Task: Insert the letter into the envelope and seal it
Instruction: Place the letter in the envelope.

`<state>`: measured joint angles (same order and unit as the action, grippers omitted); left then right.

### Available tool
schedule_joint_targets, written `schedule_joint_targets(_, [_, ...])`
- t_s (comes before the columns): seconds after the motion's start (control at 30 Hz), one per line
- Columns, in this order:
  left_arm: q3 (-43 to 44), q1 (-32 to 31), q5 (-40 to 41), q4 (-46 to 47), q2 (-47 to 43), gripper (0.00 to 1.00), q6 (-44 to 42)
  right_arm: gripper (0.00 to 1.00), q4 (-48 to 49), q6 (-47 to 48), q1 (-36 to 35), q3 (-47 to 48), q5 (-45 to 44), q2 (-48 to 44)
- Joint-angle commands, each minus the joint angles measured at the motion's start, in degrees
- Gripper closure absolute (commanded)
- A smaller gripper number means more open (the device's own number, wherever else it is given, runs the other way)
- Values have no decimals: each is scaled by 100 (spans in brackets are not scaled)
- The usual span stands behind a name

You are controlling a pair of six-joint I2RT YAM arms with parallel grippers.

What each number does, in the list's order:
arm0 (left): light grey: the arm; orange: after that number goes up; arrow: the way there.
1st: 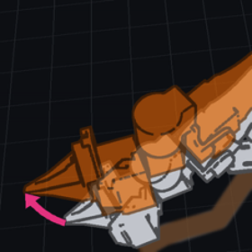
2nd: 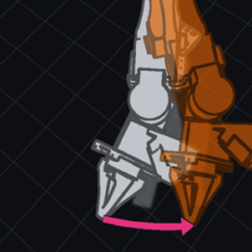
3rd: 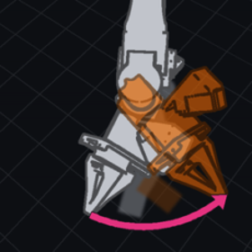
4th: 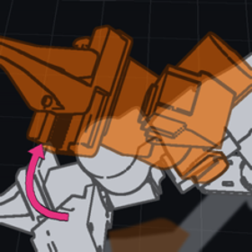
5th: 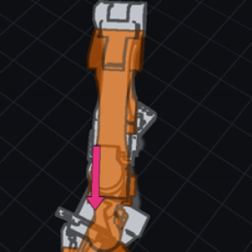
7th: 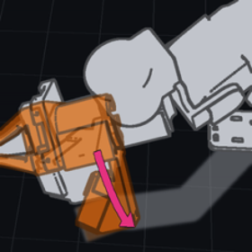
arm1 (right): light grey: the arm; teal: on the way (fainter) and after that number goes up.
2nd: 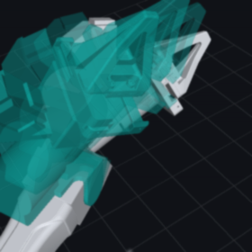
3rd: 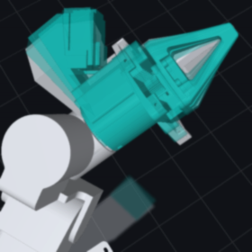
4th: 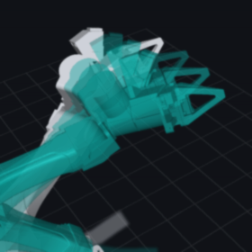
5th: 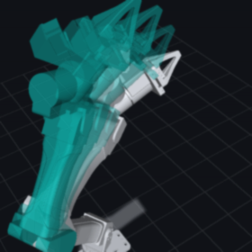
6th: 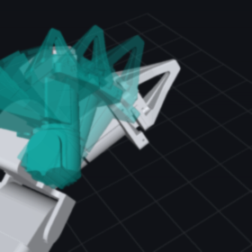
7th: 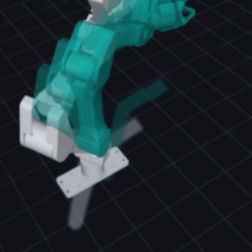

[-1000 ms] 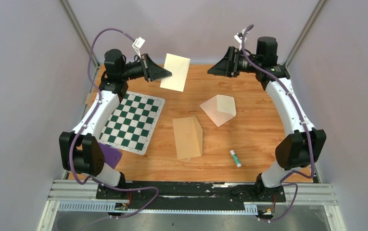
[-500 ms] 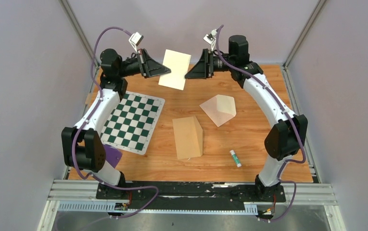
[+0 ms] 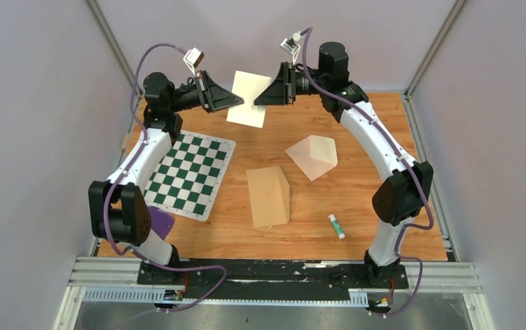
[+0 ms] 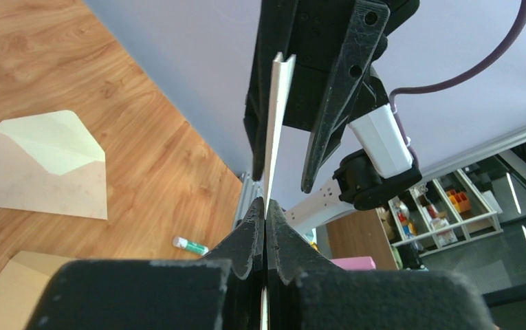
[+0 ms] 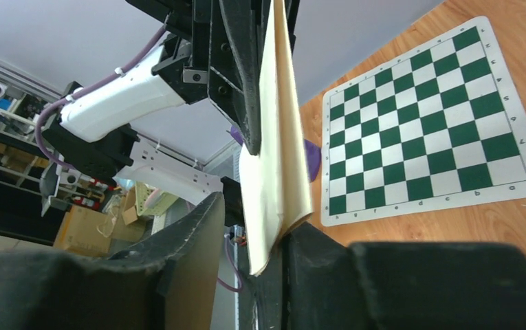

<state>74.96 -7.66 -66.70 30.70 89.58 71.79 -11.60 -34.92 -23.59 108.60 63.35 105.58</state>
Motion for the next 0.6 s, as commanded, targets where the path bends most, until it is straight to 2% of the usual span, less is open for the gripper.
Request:
schedule_joint_targets(0.0, [-77, 43, 85, 150, -111, 100, 15, 75, 228, -120, -22, 166, -14, 1])
schedule_joint_targets(0.13, [-136, 59, 124, 121, -125, 97, -42, 98, 223, -86, -22, 137, -88, -28])
schedule_joint_targets(0.17, [-134, 62, 144, 99, -121, 95, -86, 100, 215, -73, -15, 131, -113, -29])
schedule_joint_targets(0.23, [-128, 63, 177, -119, -118, 67, -277, 100, 132, 50, 22, 114, -133, -46])
schedule_joint_targets(0.27, [-112, 67, 198, -544, -121, 42, -423, 100, 45, 190, 67, 99, -105, -65])
schedule_joint_targets(0.33, [-88, 135, 336, -1319, -155, 24, -1016, 100, -403, 695, 224, 36, 210, -123])
schedule_joint_targets(0.4, [-242, 292, 637, -2051, -316, 13, -1588, 100, -1527, 1677, 407, 47, -47, -240])
schedule_joint_targets(0.47, [-538, 433, 1065, -2704, -462, 10, -2014, 100, -2392, 2454, 611, -227, -313, -506])
schedule_joint_targets(0.5, [-659, 479, 1452, -2874, -522, 10, -2280, 100, -2739, 2670, 706, -445, -364, -639])
schedule_joint_targets(0.57, [-962, 492, 2200, -3808, -648, 12, -2737, 100, -3363, 2958, 833, -908, -503, -876])
